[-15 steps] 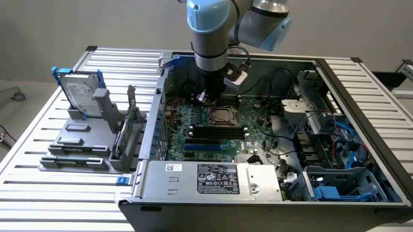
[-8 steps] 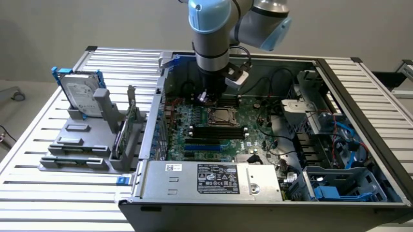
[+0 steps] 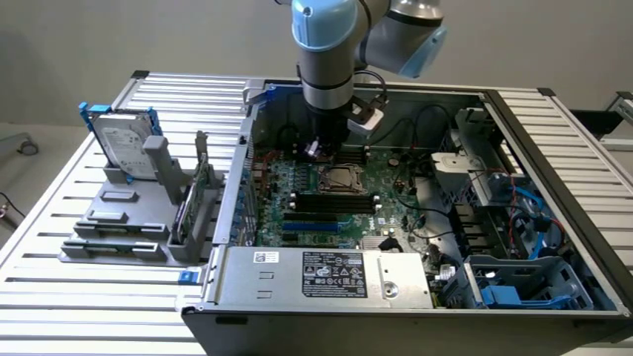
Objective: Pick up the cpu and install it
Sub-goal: 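Install the first cpu locking lever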
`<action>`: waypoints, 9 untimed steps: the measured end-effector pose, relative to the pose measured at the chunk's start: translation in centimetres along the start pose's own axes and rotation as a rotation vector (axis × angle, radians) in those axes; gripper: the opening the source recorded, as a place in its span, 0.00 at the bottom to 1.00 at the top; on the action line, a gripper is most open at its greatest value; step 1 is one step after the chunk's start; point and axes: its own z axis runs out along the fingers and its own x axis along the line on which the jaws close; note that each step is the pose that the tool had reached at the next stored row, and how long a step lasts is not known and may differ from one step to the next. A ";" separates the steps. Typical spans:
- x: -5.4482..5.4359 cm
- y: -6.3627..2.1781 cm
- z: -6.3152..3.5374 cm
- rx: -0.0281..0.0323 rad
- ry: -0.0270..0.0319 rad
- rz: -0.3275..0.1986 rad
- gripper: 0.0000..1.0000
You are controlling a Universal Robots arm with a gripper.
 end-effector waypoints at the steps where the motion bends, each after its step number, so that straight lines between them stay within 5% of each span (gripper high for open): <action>1: 0.0 0.03 0.01 -0.0001 -0.0004 -0.001 0.11; 9: 0.2 0.26 0.06 -0.0015 -0.0039 -0.006 0.11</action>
